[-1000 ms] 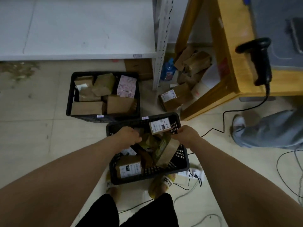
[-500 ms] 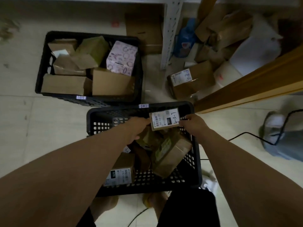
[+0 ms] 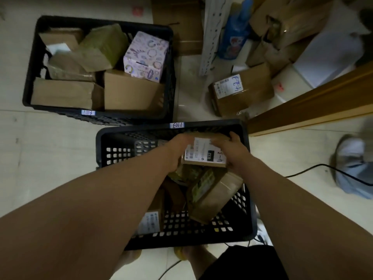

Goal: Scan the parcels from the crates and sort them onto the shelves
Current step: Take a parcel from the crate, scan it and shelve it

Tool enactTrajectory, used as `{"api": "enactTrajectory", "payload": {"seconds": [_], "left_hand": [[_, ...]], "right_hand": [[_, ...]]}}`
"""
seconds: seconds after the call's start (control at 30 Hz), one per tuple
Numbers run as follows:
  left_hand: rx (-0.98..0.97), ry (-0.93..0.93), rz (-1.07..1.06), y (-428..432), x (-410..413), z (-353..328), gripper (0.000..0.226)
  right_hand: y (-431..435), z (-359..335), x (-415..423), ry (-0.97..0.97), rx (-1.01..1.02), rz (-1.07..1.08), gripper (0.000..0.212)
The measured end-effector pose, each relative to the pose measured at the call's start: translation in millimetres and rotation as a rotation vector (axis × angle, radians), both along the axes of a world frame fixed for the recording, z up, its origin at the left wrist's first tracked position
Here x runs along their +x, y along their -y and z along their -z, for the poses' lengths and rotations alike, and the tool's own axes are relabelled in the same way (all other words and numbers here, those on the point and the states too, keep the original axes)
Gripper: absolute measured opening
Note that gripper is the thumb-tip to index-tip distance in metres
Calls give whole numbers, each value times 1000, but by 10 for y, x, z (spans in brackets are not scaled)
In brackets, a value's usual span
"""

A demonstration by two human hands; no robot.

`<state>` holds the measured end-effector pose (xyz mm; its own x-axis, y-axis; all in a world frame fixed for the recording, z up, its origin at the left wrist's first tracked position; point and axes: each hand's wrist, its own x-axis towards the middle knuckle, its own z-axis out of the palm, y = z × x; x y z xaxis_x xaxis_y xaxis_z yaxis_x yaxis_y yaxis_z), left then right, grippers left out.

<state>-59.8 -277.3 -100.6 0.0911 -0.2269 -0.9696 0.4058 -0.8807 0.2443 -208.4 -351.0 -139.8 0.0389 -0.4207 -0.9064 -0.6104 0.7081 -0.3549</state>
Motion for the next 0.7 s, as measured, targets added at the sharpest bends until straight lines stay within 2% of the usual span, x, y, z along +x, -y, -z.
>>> {"api": "enactTrajectory", "payload": {"seconds": [0.07,0.17,0.23,0.3,0.43,0.57,0.63,0.7], "left_hand": [[8,9,19,-30,101,-276,21],[-28,75,82,-20,269,-807,42],[-111,138,109,2,360,-1319,56],[-190,124,90,-31,446,-1873,64],[-309,118,112,-126,690,-2853,70],[-443,153,135,-159,1017,-3843,55],[-508,191,172,-169,1205,-4288,53],[-558,198,213,-207,1373,-4765,53]], "right_hand": [[-39,-368,-13,31,59,27,88],[-59,-963,46,78,113,23,68],[-38,-1423,117,107,117,30,58],[-5,-1914,163,143,126,50,49],[50,-2925,273,210,93,-4,47],[117,-3894,409,256,85,-120,57],[133,-4350,503,276,14,-228,60],[116,-4871,657,344,-101,-285,51]]}}
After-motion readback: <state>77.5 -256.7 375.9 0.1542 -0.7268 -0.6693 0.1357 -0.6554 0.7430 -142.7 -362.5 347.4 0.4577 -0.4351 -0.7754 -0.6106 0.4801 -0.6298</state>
